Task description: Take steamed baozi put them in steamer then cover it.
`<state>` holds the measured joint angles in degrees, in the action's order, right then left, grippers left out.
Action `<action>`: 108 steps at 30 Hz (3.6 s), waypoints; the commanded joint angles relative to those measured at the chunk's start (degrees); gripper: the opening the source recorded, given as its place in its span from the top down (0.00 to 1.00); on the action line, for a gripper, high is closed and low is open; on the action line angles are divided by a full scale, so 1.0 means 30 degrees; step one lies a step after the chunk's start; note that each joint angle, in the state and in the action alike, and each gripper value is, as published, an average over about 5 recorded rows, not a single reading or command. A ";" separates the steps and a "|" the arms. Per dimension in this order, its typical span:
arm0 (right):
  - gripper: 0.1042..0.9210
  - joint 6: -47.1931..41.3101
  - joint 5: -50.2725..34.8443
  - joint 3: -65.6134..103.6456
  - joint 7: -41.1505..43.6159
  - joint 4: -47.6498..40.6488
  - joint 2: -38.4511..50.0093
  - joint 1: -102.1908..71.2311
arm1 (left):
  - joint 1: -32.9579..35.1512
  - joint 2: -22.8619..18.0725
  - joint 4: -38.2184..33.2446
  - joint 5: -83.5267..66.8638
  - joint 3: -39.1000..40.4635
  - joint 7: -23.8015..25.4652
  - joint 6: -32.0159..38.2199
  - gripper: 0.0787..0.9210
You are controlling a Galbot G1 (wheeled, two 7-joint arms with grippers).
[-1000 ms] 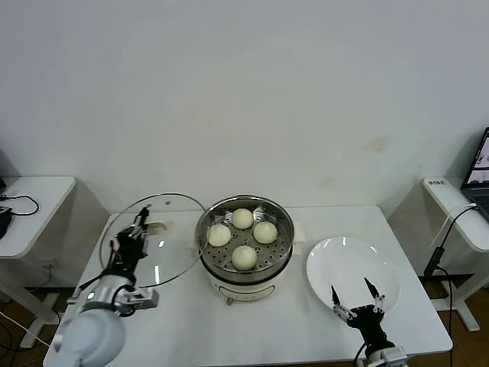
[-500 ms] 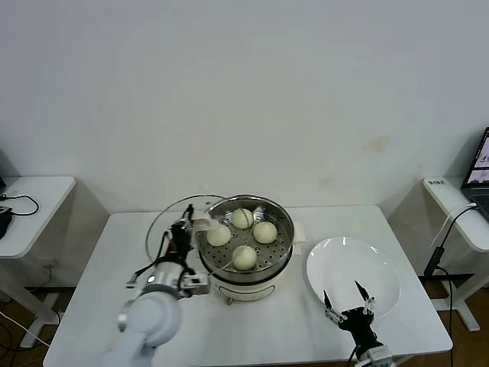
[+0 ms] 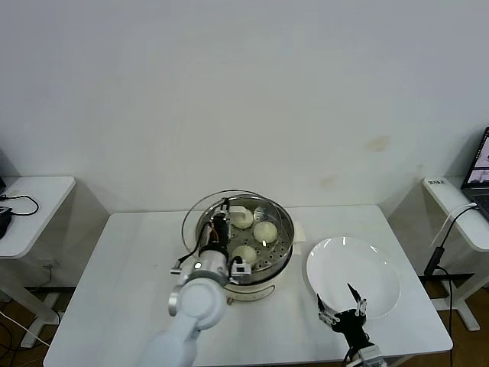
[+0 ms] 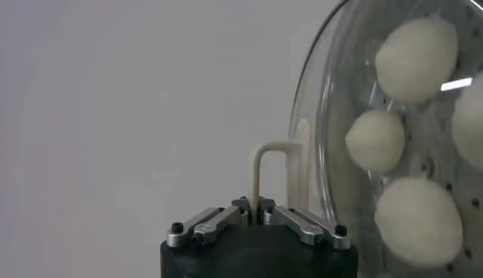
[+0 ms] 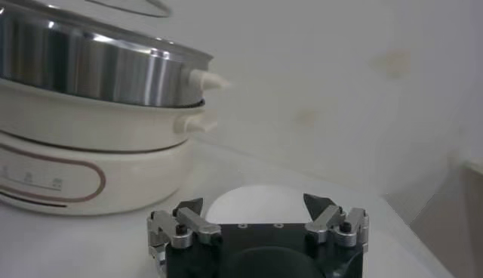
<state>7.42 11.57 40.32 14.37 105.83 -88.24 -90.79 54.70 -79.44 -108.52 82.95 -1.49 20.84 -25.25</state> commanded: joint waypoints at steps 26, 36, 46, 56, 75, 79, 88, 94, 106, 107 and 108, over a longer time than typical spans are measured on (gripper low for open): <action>0.12 0.0170 0.0357 -0.0186 0.0032 -0.0213 0.0074 -0.0300 | 0.0010 -0.2693 0.2590 0.2852 0.0474 -0.0173 0.0531 0.93; 0.12 0.0257 0.0482 -0.0247 0.0049 -0.0334 0.0064 -0.0330 | -0.0147 -0.2762 0.2926 0.3087 -0.0204 -0.0361 0.0751 0.93; 0.12 0.0283 0.0629 -0.0349 0.0102 -0.0364 0.0068 -0.0372 | 0.0124 -0.3008 0.2686 0.2950 -0.0304 -0.0515 0.0952 0.93; 0.12 0.0294 0.0802 -0.0484 0.0106 -0.0367 0.0003 -0.0432 | 0.0868 -0.2979 0.0911 0.2838 -0.0031 -0.0644 0.1048 0.75; 0.12 0.0360 0.0881 -0.0483 0.0097 -0.0315 0.0186 -0.0738 | 0.7480 0.0668 -0.7560 -0.3535 -0.0923 -0.3301 0.3296 0.14; 0.12 0.0499 0.0676 -0.0512 0.0066 -0.0387 0.0536 -0.0941 | 1.0287 0.1650 -0.9086 -0.8856 -0.1685 -0.4924 0.3721 0.12; 0.12 0.0758 -0.0617 -0.0230 0.0075 0.0481 0.1743 -0.1821 | 1.4447 0.1030 -0.8388 -2.4609 -0.7040 -0.9814 0.8619 0.12; 0.12 0.0630 -0.0997 -0.0328 0.0094 0.1253 0.2043 -0.2226 | 1.6656 0.0310 -0.7986 -2.9217 -0.8908 -1.0840 1.0377 0.12; 0.12 -0.0132 -0.2730 -0.0353 0.0346 0.2170 0.2646 -0.3110 | 1.8378 0.0808 -0.5333 -3.0129 -1.0287 -1.1593 1.2800 0.12; 0.12 -0.0112 -0.2802 -0.0390 0.0294 0.2182 0.2742 -0.3195 | 1.8416 0.0792 -0.5158 -3.0243 -1.0388 -1.1635 1.2925 0.12; 0.12 -0.0086 -0.2861 -0.0445 0.0223 0.2189 0.2845 -0.3268 | 1.8434 0.0770 -0.4962 -3.0372 -1.0490 -1.1663 1.3050 0.12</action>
<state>7.91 6.51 39.21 15.28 110.57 -81.70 -98.51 103.46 -77.35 -128.85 4.70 -26.86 -9.82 5.77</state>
